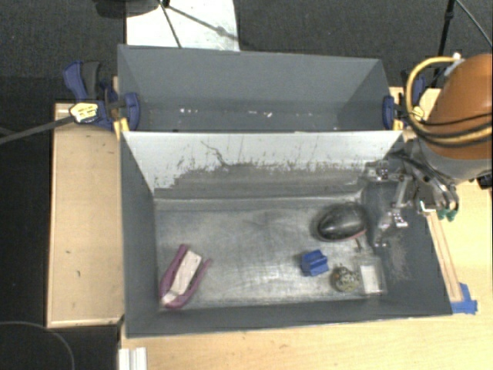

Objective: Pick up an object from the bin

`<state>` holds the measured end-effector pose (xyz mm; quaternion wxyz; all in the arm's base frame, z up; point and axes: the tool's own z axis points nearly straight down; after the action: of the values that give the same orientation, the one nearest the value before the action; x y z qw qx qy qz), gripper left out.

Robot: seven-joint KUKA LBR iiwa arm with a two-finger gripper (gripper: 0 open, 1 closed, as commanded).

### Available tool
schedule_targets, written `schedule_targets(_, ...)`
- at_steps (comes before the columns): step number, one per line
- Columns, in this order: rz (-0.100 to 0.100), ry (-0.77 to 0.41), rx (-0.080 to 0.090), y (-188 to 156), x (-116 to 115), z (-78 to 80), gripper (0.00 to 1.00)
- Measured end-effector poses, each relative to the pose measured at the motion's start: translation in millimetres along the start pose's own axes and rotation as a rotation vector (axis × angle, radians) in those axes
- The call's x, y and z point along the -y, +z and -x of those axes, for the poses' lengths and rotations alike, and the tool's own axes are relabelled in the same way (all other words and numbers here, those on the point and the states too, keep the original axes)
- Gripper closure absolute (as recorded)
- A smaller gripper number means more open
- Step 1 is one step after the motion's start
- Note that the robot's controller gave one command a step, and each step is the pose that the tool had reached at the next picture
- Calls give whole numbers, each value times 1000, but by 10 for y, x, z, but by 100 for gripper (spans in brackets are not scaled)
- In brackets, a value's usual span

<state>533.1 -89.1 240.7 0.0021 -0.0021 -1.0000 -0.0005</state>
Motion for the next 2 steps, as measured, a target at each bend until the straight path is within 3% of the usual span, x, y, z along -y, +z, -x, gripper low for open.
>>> schedule_targets(1,-2,-5,8,-40,-4,15,100)
schedule_targets(2,-2,-7,8,-40,-4,16,0)
